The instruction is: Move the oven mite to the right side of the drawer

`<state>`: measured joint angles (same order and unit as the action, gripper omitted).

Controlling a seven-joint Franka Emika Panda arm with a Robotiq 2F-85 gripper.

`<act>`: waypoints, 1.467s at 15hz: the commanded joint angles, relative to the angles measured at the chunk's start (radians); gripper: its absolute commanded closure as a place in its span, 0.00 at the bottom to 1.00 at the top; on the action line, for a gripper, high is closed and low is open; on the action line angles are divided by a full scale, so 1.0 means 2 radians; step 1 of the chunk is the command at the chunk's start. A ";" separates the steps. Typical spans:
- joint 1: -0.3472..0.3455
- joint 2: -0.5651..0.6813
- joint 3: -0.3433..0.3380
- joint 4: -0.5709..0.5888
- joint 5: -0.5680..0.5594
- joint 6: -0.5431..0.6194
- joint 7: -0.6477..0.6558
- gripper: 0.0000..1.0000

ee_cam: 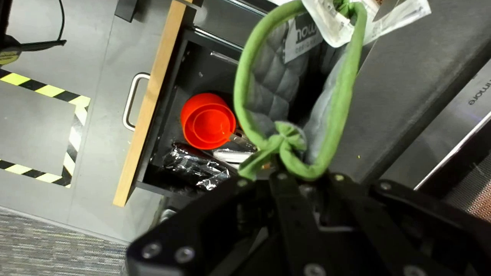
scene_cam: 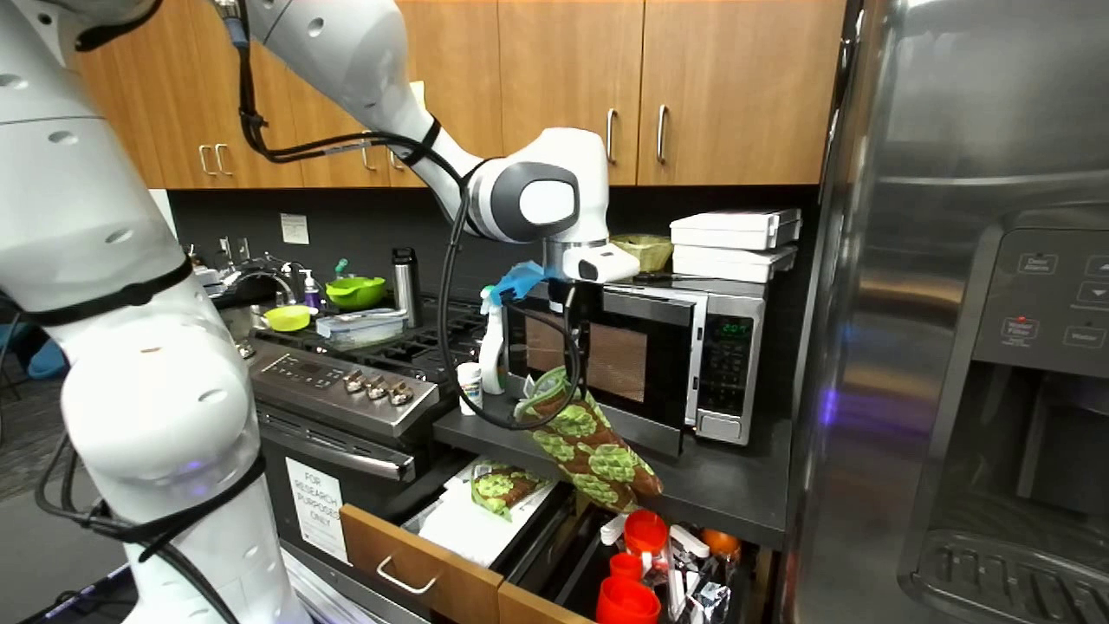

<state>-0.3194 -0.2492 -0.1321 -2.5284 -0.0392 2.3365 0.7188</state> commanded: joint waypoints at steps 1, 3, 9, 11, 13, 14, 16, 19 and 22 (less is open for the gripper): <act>-0.007 0.015 -0.006 0.010 -0.013 0.025 0.017 0.96; -0.010 0.022 -0.008 0.011 -0.014 0.040 0.023 0.96; -0.013 0.041 -0.014 0.018 -0.019 0.076 0.039 0.96; -0.014 0.046 -0.016 0.022 -0.022 0.084 0.047 0.96; -0.013 0.050 -0.019 0.024 -0.024 0.093 0.053 0.96; -0.013 0.052 -0.020 0.025 -0.024 0.096 0.056 0.96; -0.012 0.057 -0.022 0.024 -0.023 0.105 0.058 0.96; -0.012 0.065 -0.027 0.020 -0.022 0.120 0.063 0.96; -0.012 0.074 -0.032 0.018 -0.021 0.136 0.061 0.96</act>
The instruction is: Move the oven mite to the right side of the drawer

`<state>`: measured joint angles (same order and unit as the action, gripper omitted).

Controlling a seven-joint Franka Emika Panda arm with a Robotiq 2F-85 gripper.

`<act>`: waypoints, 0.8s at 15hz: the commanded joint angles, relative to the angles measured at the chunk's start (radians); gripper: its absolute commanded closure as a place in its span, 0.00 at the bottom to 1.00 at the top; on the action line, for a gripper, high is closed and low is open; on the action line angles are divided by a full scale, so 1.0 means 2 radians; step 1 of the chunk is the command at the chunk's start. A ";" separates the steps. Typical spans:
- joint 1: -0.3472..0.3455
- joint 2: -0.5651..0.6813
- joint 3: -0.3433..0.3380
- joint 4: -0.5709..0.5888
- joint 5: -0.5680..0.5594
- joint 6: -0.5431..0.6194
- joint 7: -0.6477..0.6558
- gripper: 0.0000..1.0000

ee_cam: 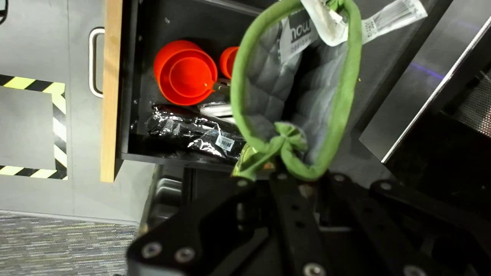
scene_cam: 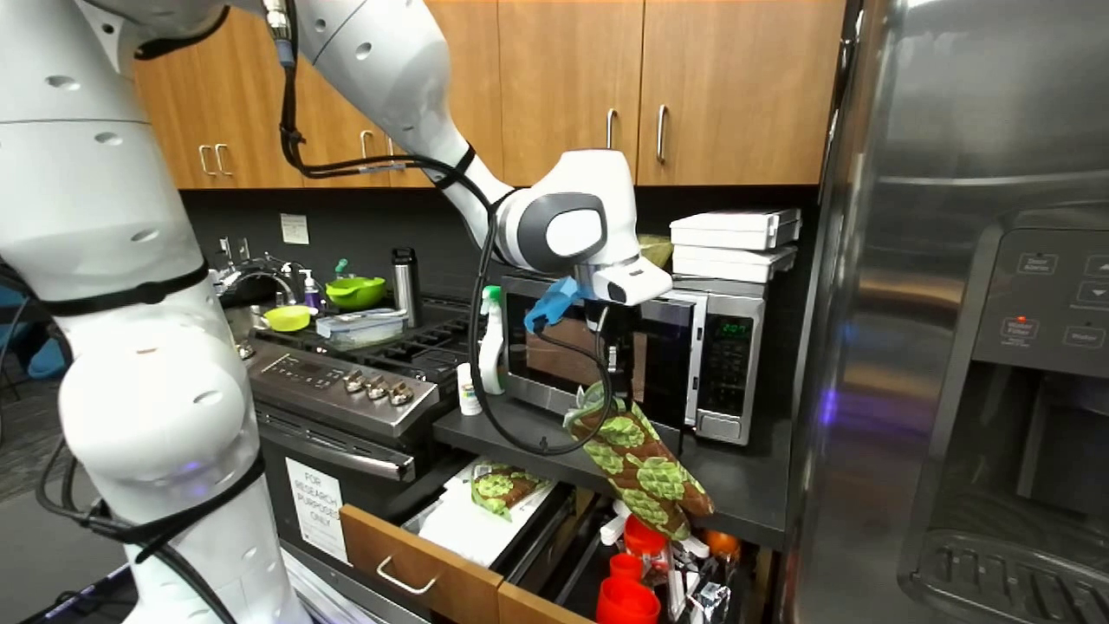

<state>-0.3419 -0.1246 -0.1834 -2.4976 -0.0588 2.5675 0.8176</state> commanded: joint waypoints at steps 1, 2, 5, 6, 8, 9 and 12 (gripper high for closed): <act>0.000 0.015 -0.009 0.002 -0.011 0.026 0.011 0.96; 0.000 0.019 -0.011 0.002 -0.012 0.030 0.012 0.96; 0.000 0.029 -0.018 0.000 -0.012 0.043 0.012 0.96; 0.001 0.032 -0.020 0.000 -0.012 0.046 0.012 0.96; 0.002 0.039 -0.025 -0.003 -0.008 0.050 0.009 0.96; 0.003 0.042 -0.027 -0.004 -0.006 0.051 0.008 0.96; 0.006 0.048 -0.031 -0.011 0.000 0.053 0.006 0.96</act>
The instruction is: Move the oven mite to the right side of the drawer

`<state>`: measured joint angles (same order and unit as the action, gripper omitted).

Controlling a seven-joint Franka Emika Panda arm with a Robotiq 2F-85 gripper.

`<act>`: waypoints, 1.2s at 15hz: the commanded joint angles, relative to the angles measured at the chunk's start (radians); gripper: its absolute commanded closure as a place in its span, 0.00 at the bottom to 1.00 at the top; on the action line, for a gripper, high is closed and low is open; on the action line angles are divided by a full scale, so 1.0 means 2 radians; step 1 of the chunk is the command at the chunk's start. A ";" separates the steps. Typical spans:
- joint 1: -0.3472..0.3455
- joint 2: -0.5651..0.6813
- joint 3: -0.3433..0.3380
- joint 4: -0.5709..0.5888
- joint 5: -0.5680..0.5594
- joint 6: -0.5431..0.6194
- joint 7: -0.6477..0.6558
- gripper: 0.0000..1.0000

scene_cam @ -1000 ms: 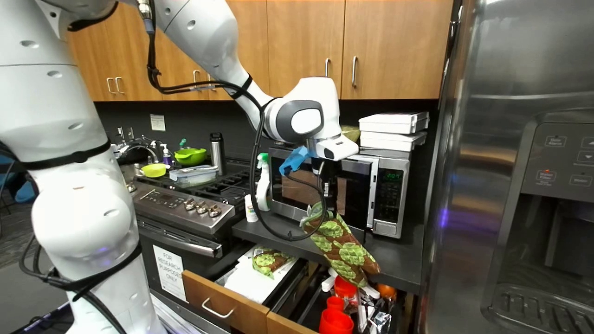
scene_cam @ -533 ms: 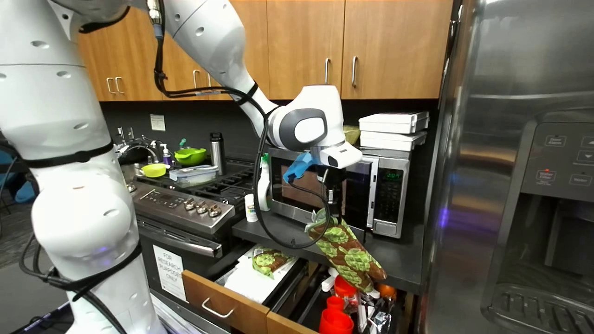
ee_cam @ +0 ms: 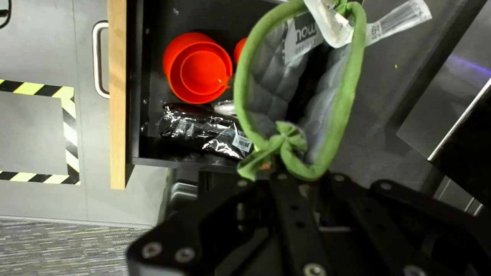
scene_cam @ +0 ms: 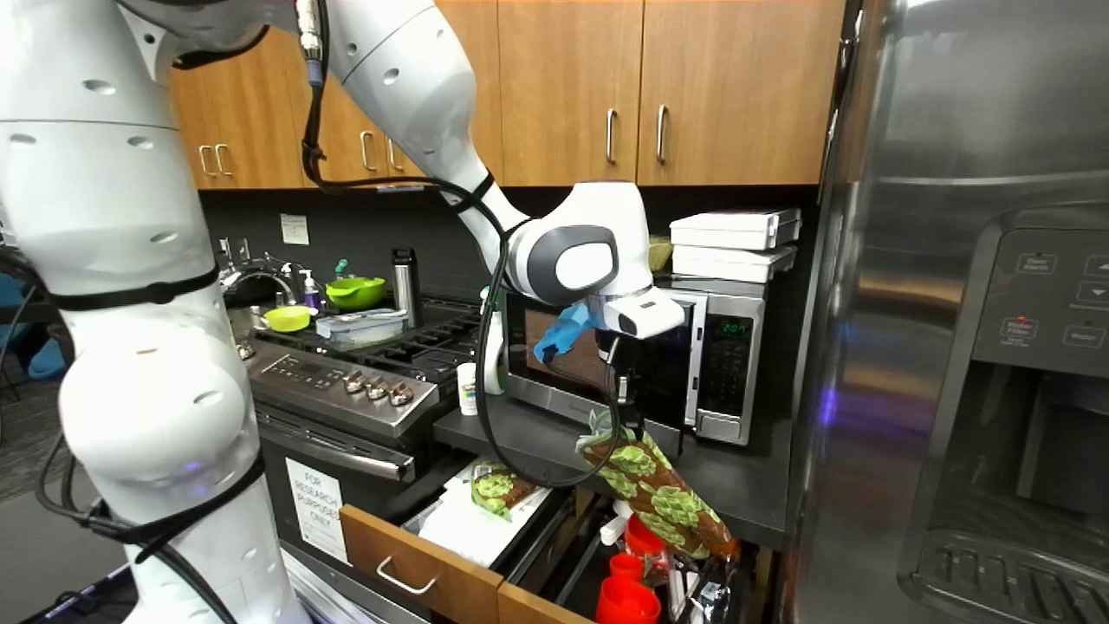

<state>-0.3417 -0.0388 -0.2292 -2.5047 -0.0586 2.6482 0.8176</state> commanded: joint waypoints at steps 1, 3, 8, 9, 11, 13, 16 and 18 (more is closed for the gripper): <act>0.006 0.007 -0.009 -0.011 0.003 0.011 0.005 0.96; 0.007 0.009 -0.011 -0.020 0.007 0.010 0.004 0.96; 0.009 0.013 -0.014 -0.040 0.013 0.008 0.002 0.96; 0.009 0.013 -0.015 -0.044 0.013 0.007 0.004 0.96; 0.009 0.014 -0.015 -0.049 0.014 0.006 0.004 0.96; 0.009 0.015 -0.017 -0.052 0.013 0.005 0.004 0.96; 0.008 0.018 -0.019 -0.056 0.014 0.005 0.007 0.96; 0.009 0.020 -0.020 -0.057 0.014 0.005 0.010 0.96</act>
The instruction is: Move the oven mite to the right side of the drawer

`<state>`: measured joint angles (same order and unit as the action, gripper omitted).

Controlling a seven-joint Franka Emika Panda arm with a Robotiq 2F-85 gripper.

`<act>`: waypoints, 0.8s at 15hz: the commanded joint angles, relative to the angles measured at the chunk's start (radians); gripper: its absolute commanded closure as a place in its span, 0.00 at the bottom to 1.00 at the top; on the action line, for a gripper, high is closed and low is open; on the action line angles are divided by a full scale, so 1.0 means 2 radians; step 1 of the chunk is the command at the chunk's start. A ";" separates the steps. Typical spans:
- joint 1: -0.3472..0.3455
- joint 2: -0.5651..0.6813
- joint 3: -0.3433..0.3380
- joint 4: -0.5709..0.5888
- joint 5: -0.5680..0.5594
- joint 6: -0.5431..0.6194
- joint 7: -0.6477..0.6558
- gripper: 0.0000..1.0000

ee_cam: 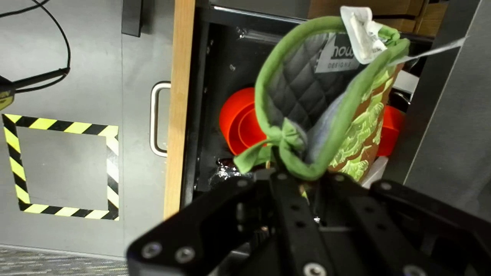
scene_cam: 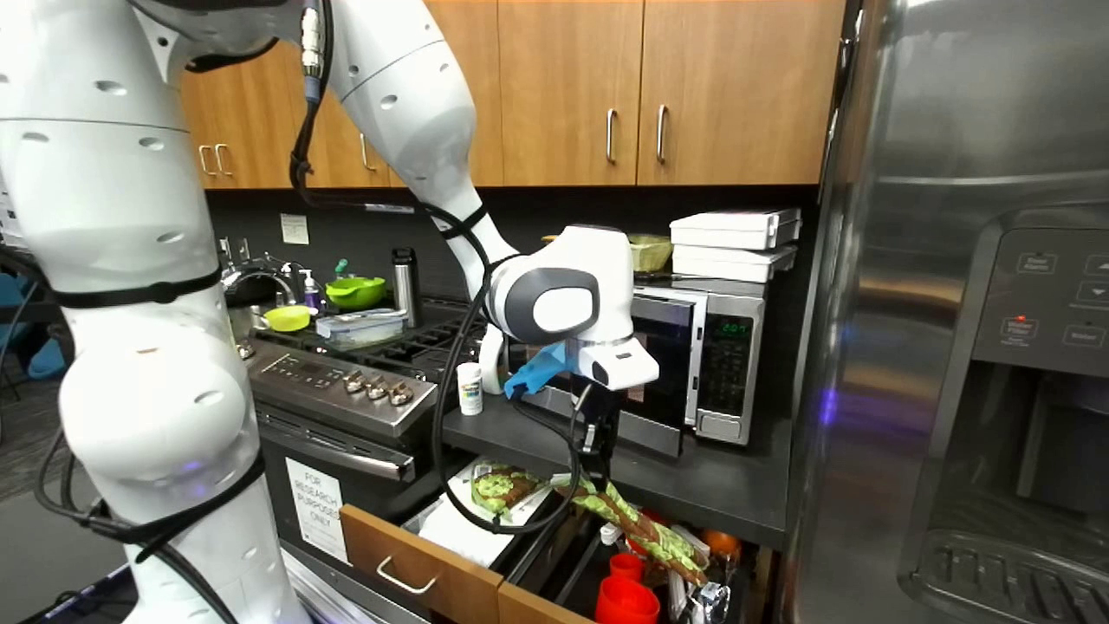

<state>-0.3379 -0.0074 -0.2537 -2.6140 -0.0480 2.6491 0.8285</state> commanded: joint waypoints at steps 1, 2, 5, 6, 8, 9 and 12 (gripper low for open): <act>0.007 0.005 -0.008 -0.003 0.009 0.004 0.005 0.91; 0.007 0.005 -0.008 -0.003 0.009 0.004 0.006 0.62; 0.008 0.004 -0.008 -0.003 0.010 0.001 0.007 0.56; 0.008 0.005 -0.008 -0.002 0.009 0.001 0.007 0.50; 0.008 0.005 -0.008 -0.002 0.009 0.000 0.008 0.38; 0.008 0.005 -0.008 -0.002 0.008 0.000 0.008 0.30; 0.010 0.003 -0.007 -0.002 0.012 -0.001 0.006 0.10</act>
<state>-0.3367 -0.0015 -0.2568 -2.6192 -0.0462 2.6485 0.8367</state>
